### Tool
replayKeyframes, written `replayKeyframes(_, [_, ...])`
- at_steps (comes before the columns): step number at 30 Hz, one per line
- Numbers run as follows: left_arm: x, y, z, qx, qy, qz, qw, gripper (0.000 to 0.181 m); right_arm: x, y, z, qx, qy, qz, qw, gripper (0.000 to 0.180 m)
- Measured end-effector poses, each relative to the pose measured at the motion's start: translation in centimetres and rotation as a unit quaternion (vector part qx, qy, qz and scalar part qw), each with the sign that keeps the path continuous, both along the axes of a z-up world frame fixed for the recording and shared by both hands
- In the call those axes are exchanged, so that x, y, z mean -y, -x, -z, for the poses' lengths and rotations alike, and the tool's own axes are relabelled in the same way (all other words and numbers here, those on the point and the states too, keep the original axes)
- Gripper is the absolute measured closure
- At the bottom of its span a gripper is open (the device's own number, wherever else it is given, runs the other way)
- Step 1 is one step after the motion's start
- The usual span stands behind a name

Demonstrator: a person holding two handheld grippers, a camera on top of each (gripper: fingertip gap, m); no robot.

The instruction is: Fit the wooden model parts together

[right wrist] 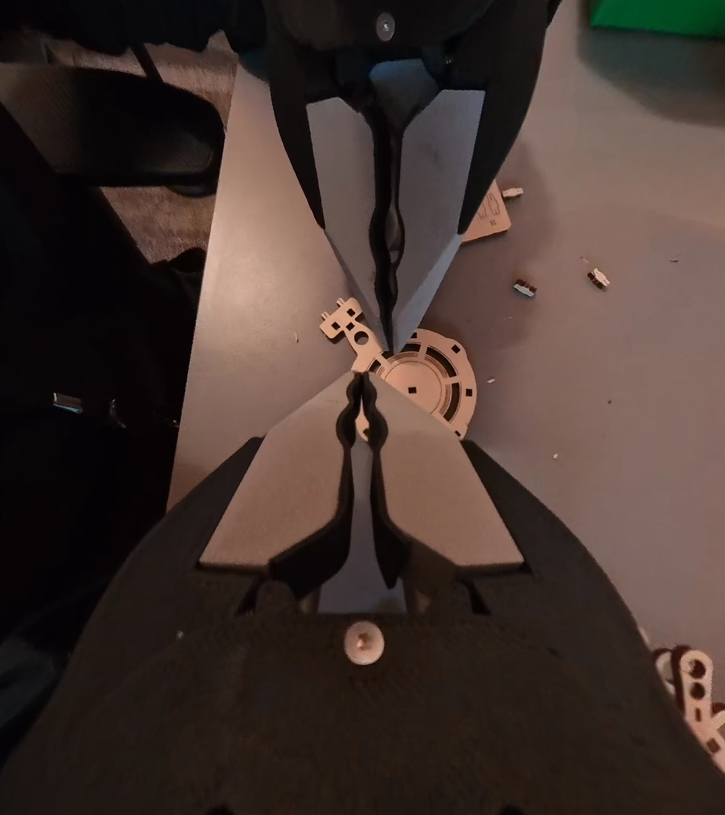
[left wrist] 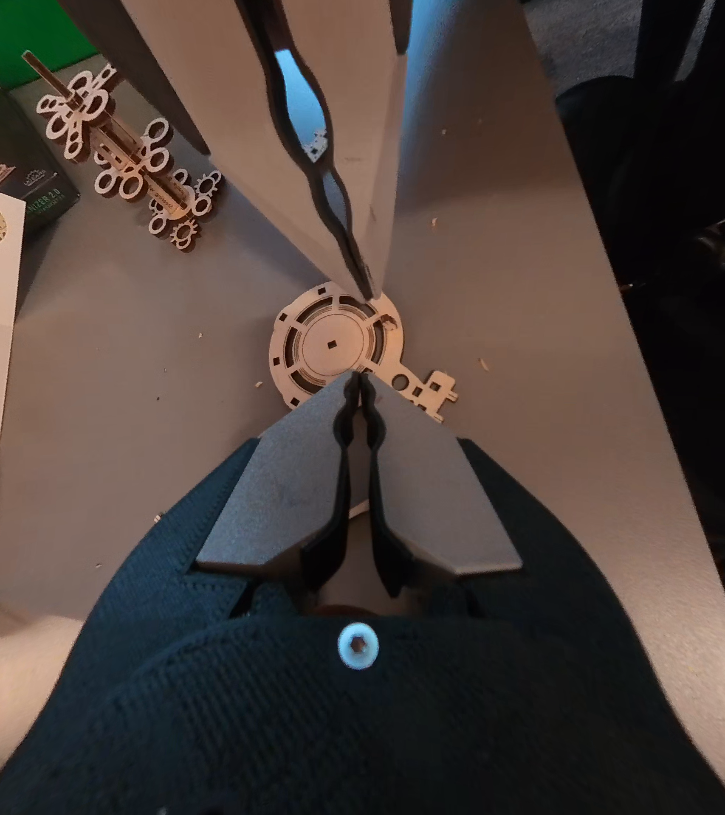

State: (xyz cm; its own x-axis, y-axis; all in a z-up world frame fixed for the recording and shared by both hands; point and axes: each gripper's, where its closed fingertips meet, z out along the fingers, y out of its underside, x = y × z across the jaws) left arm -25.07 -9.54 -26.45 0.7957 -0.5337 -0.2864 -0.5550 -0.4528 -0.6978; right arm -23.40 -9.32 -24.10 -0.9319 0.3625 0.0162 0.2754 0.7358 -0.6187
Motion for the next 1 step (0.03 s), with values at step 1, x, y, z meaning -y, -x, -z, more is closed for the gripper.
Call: replayKeyframes(1, [0.0, 0.0, 0.0, 0.0, 0.0, 0.0, 1.0, 0.181, 0.04, -0.03, 0.19, 0.002, -0.012, -0.002, 1.0, 0.18])
